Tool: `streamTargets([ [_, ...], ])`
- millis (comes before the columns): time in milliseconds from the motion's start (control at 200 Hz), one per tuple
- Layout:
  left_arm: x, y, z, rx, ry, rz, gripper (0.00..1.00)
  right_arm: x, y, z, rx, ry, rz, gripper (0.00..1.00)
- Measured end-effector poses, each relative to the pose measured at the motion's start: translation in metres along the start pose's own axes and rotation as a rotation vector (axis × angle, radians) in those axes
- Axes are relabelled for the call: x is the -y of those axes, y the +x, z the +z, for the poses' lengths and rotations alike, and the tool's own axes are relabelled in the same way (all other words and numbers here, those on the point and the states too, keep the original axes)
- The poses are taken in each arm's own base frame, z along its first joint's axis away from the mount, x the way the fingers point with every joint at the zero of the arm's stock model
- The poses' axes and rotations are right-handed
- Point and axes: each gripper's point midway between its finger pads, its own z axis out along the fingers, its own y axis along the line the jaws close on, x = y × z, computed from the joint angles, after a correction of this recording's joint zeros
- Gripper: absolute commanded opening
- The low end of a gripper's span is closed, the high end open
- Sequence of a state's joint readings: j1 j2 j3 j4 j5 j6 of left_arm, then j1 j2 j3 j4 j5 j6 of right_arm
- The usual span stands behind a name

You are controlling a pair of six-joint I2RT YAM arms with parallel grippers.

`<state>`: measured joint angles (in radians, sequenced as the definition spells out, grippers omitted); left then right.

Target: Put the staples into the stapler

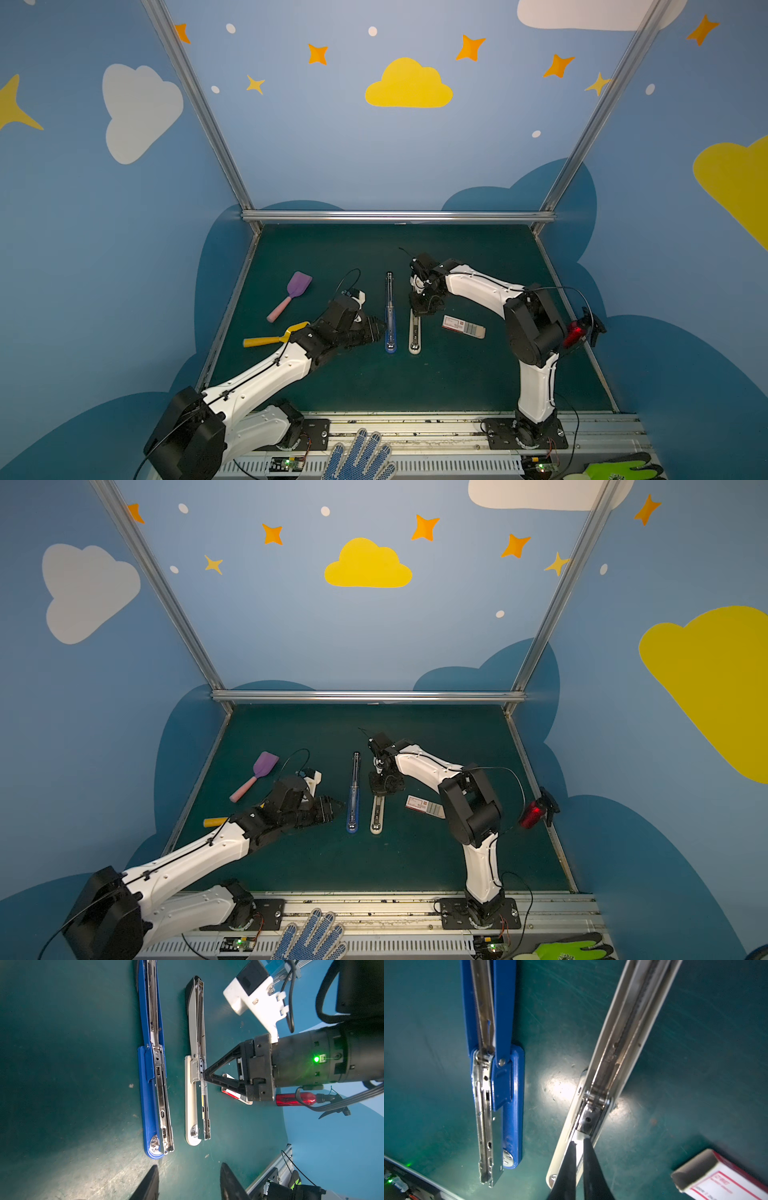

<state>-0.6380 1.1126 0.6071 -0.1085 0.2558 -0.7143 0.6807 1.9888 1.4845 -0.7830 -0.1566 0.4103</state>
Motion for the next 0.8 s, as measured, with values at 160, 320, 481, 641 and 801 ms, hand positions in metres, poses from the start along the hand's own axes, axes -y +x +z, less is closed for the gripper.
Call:
streamTargets([
  [160, 0.0, 0.0, 0.0, 0.0, 0.0, 0.0, 0.48, -0.003, 0.004, 0.001, 0.001, 0.017, -0.003, 0.16],
  [320, -0.001, 0.001, 0.0, 0.0, -0.001, 0.0, 0.48, -0.003, 0.011, 0.005, -0.01, 0.03, 0.004, 0.16],
  [481, -0.001, 0.001, 0.0, -0.001, -0.001, 0.0, 0.48, -0.006, 0.011, 0.004, -0.008, 0.014, 0.025, 0.25],
  [641, -0.001, 0.001, 0.0, -0.001, -0.001, 0.0, 0.48, -0.009, 0.015, 0.005, -0.006, 0.009, 0.024, 0.25],
  [801, -0.001, 0.001, 0.0, -0.002, -0.002, 0.0, 0.48, -0.012, 0.023, 0.004, -0.012, 0.005, 0.027, 0.26],
])
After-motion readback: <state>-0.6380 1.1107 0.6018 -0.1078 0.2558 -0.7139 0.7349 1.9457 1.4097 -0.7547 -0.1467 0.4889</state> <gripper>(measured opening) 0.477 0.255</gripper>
